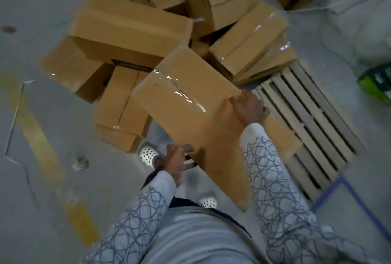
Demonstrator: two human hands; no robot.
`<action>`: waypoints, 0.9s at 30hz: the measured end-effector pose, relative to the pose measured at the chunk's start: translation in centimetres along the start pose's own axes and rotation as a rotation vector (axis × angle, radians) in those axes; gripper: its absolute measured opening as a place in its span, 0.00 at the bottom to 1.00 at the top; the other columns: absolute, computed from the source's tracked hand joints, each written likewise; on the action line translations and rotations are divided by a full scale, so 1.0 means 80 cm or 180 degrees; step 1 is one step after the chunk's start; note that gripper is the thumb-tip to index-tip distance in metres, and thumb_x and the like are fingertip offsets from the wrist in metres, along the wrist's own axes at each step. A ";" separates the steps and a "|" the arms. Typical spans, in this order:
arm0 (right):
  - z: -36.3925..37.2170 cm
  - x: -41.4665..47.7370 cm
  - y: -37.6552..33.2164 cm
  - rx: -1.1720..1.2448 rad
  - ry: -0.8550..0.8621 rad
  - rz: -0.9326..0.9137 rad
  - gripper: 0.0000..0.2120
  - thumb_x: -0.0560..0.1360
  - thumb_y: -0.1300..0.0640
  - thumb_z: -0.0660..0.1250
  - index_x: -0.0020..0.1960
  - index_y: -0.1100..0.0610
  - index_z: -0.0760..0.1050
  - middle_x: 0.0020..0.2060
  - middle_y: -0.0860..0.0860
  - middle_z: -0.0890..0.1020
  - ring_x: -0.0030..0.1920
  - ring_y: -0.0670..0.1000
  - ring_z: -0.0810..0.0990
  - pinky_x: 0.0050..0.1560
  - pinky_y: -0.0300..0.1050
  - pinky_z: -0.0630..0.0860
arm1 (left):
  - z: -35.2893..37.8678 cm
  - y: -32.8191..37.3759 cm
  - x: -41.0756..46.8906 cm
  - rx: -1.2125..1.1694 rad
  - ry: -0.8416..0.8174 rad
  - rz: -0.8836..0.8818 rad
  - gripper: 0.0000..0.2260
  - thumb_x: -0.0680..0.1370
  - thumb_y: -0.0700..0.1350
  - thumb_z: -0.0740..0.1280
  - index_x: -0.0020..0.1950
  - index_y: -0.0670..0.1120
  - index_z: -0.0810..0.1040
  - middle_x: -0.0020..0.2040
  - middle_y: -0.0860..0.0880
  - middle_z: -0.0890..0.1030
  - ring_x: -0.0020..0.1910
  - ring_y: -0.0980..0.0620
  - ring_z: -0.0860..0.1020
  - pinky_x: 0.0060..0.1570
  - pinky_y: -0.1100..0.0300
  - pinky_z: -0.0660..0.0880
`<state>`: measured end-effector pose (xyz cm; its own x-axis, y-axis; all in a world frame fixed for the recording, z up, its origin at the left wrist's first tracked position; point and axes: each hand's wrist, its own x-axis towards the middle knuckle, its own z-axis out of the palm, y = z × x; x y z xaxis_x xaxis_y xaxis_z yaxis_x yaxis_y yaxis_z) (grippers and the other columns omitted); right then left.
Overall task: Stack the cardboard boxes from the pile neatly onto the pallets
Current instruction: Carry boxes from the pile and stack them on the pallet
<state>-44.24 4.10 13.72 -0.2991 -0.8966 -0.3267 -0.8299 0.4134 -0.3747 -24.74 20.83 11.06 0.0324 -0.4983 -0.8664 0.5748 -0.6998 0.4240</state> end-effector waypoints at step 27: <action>-0.115 0.054 0.434 -0.0025 -0.0278 0.1456 0.46 0.71 0.33 0.70 0.81 0.52 0.58 0.79 0.54 0.65 0.76 0.61 0.66 0.74 0.70 0.57 | 0.306 -0.205 0.055 0.1694 -0.0430 -0.0428 0.18 0.72 0.37 0.65 0.61 0.39 0.78 0.50 0.45 0.85 0.48 0.45 0.82 0.33 0.60 0.76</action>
<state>-78.71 13.15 7.30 -0.5947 -0.6055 -0.5288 -0.6255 0.7617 -0.1687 -54.07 17.58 6.77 -0.1375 -0.4236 -0.8953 0.0741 -0.9058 0.4172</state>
